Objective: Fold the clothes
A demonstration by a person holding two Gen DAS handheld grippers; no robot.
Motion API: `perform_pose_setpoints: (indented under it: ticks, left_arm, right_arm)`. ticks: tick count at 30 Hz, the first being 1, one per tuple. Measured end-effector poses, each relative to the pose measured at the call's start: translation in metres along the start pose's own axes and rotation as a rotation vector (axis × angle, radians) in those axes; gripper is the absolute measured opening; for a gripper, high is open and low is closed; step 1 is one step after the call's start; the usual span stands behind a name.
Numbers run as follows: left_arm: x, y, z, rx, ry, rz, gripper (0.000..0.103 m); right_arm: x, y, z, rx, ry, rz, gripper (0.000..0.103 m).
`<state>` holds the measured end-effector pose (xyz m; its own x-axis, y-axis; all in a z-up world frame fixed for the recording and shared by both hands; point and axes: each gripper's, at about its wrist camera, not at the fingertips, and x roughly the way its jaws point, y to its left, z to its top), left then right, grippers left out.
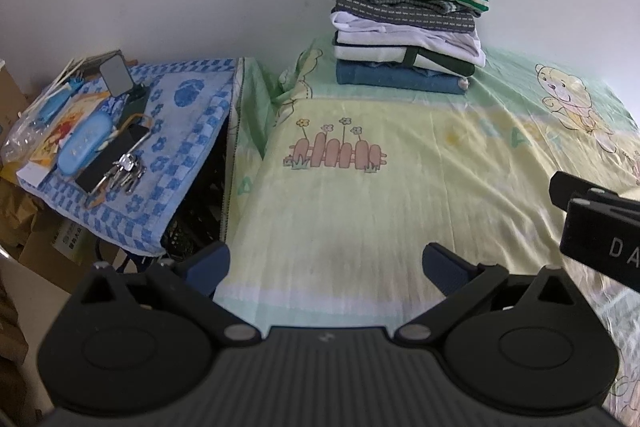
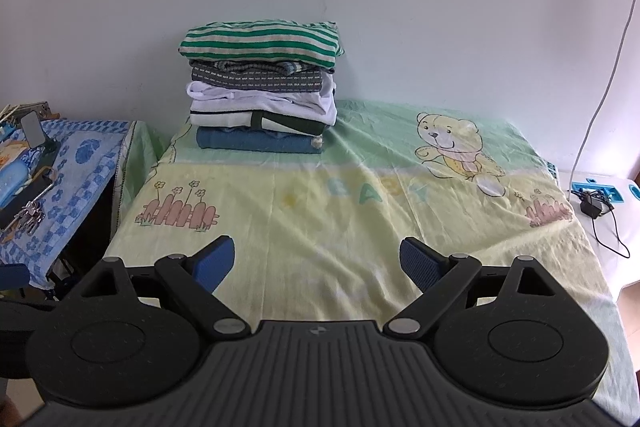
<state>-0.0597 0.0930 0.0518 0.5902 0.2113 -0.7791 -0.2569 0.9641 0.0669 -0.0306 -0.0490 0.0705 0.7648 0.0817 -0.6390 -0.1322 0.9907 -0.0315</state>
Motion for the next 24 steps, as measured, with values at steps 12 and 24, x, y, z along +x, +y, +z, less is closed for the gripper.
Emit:
perform_pose_setpoints:
  ticks: [12,24]
  left_arm:
    - [0.009,0.004,0.004,-0.008,0.016,-0.011,0.102]
    - [0.015,0.001,0.010,0.019,0.011,-0.003,0.102]
  right_arm:
    - [0.010,0.003,0.004,0.003,0.035,-0.017,0.092]
    - [0.016,0.004,0.004,0.014,0.067,0.011,0.092]
